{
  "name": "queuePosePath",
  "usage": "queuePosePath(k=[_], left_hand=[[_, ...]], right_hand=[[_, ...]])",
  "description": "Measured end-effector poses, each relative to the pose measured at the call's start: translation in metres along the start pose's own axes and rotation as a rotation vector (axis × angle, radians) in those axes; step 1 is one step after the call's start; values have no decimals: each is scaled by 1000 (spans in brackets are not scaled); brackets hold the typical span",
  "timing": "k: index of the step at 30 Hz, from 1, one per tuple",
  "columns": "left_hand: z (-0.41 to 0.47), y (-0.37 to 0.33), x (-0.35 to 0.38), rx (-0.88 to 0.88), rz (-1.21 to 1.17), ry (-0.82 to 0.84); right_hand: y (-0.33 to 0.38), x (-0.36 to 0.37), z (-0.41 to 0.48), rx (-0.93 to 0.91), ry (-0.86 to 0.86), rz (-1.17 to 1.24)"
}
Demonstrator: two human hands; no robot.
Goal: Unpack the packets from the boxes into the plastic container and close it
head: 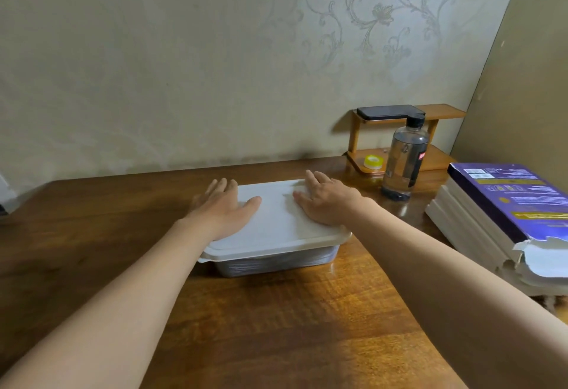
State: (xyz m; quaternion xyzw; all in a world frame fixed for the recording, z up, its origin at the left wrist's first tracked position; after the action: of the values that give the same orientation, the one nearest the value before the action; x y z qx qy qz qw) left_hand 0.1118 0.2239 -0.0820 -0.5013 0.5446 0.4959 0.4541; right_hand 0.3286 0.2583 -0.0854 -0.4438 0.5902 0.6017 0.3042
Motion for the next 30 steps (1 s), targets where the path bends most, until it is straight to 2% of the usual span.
queuePosePath(k=[3,6,13,30], left_hand=[[-17,-15,-7,103,85,-48],[-37,-31,5,165,124,64],[-41,-36,13,150,190,107],[-40,-38,12,197,181,161]], right_hand=[[9,-7,-10,-25,-93,-46],[18,8,-26,-66,12,-76],[16,26,-32,-62,95,-212],[22,29,-34,-8,161,-259]])
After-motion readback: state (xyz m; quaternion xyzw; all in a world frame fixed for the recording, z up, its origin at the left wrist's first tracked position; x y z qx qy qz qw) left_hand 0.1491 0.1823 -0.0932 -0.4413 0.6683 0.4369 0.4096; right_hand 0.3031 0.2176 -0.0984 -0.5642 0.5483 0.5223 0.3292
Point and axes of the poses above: each hand's wrist, its own z-axis towards the middle knuckle, its own x-axis out of the palm, y = z × x, the point moved 7 cm from there along z, towards the middle knuckle, and after that the axes turned 15 degrees about z, right-handed, at the moved point
